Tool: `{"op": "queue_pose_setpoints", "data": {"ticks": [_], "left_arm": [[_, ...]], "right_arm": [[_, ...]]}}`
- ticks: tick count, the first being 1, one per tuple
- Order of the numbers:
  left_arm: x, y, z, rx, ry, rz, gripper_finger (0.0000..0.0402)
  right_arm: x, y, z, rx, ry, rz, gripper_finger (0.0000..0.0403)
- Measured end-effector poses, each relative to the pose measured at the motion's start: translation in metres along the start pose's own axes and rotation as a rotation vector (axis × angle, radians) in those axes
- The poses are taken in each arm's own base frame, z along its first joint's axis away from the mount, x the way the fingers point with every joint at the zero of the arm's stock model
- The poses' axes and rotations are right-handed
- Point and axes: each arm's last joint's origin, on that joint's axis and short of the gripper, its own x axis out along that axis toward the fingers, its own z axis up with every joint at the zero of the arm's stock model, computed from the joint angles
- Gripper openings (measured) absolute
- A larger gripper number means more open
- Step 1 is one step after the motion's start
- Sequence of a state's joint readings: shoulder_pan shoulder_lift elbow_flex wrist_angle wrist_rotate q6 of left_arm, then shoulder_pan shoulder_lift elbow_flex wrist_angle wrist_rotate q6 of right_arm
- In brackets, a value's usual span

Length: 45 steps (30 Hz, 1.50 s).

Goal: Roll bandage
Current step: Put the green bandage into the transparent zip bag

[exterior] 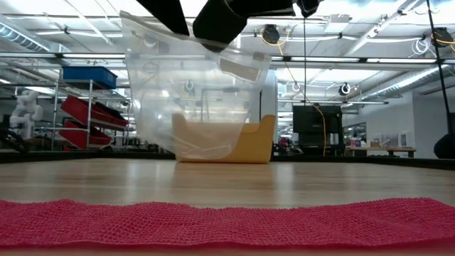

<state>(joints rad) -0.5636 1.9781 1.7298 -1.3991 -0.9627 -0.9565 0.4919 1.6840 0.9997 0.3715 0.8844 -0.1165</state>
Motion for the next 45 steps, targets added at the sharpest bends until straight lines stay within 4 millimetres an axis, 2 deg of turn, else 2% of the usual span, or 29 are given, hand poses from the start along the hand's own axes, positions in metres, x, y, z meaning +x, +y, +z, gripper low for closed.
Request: {"op": "queue_pose_setpoints", "data": {"ticks": [10, 20, 38, 45], "left_arm": [[0.004, 0.002, 0.002, 0.003, 0.004, 0.009, 0.0005], [-0.004, 0.006, 0.015, -0.029, -0.016, -0.018, 0.0005], [0.004, 0.009, 0.018, -0.045, 0.020, -0.018, 0.0005], [0.004, 0.009, 0.018, -0.045, 0.032, -0.031, 0.0005]], "right_arm": [[0.000, 0.000, -0.001, -0.008, 0.006, 0.002, 0.0050], [-0.003, 0.003, -0.002, -0.060, 0.012, 0.013, 0.0050], [-0.015, 0.013, 0.002, -0.116, -0.024, 0.046, 0.0049], [-0.011, 0.010, 0.002, -0.110, -0.019, 0.032, 0.0049]]}}
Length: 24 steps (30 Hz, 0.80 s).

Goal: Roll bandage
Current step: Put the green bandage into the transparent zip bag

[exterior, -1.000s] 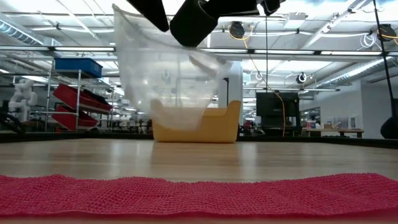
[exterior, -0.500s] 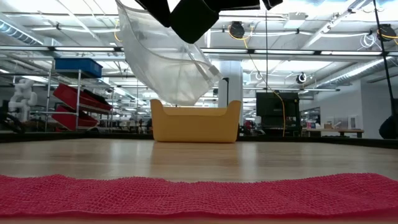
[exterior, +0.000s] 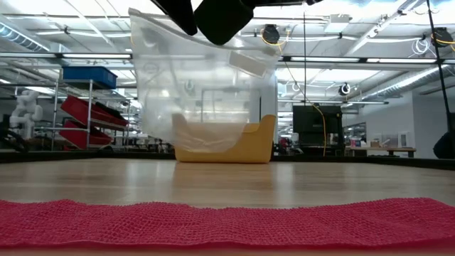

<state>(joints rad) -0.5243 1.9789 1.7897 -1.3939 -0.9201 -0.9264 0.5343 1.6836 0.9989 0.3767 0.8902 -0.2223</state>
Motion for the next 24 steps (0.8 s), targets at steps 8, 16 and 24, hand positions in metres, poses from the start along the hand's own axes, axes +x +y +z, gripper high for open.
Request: {"op": "queue_pose_setpoints", "data": {"ticks": [8, 16, 24], "left_arm": [[0.0000, -0.0056, 0.0041, 0.009, -0.022, -0.046, 0.0005], [-0.0001, -0.0079, 0.0059, 0.032, -0.035, -0.063, 0.0005], [-0.0027, -0.0092, 0.0051, 0.031, -0.046, -0.068, 0.0005]], "right_arm": [[0.0048, -0.0043, -0.0011, 0.040, 0.008, -0.015, 0.0049], [0.0092, -0.0075, -0.0074, 0.083, 0.052, -0.027, 0.0049], [0.0057, -0.0084, -0.0071, 0.083, 0.064, -0.122, 0.0049]]}}
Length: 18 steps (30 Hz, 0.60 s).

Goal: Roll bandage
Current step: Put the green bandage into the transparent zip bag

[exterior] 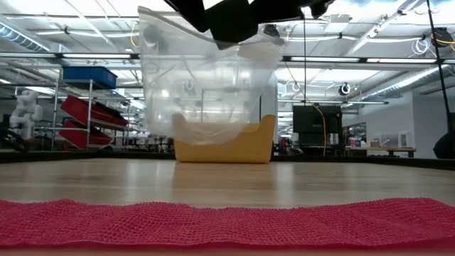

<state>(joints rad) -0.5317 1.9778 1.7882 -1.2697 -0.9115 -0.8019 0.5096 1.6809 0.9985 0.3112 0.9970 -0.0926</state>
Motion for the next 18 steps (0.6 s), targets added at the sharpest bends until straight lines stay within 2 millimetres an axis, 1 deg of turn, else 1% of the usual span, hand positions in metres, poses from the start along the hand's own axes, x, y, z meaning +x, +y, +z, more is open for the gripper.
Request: {"op": "queue_pose_setpoints", "data": {"ticks": [6, 12, 18], "left_arm": [[0.000, 0.000, 0.000, 0.001, 0.005, -0.007, 0.0005], [-0.001, 0.000, 0.000, 0.016, 0.006, -0.009, 0.0005], [-0.012, 0.005, 0.002, -0.001, -0.024, -0.031, 0.0005]], "right_arm": [[-0.004, 0.000, 0.001, -0.017, 0.002, -0.063, 0.0049], [-0.005, 0.000, -0.001, -0.039, 0.011, -0.059, 0.0049], [-0.004, 0.001, -0.007, -0.058, 0.046, -0.025, 0.0049]]}}
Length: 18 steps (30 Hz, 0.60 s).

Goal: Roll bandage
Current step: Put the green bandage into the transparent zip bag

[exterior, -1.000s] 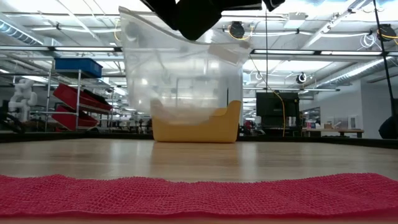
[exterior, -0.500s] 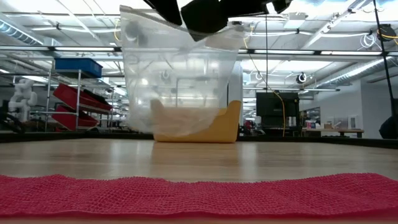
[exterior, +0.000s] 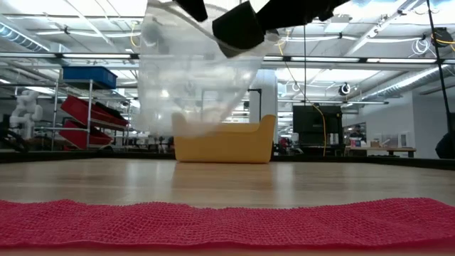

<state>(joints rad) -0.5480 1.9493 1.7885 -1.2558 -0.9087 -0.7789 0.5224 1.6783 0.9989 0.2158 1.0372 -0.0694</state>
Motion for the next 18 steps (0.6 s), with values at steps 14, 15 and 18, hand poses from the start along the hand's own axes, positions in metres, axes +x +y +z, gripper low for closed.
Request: {"op": "queue_pose_setpoints", "data": {"ticks": [14, 15, 18], "left_arm": [[-0.007, -0.011, 0.008, -0.009, -0.085, -0.066, 0.0005], [-0.007, -0.012, 0.009, -0.006, -0.098, -0.077, 0.0005], [-0.008, -0.015, 0.013, 0.007, -0.125, -0.096, 0.0005]], "right_arm": [[0.004, -0.004, 0.007, 0.098, -0.038, -0.002, 0.0049], [0.006, -0.005, 0.005, 0.101, -0.025, -0.007, 0.0049], [0.010, -0.007, -0.001, 0.103, 0.015, -0.016, 0.0049]]}}
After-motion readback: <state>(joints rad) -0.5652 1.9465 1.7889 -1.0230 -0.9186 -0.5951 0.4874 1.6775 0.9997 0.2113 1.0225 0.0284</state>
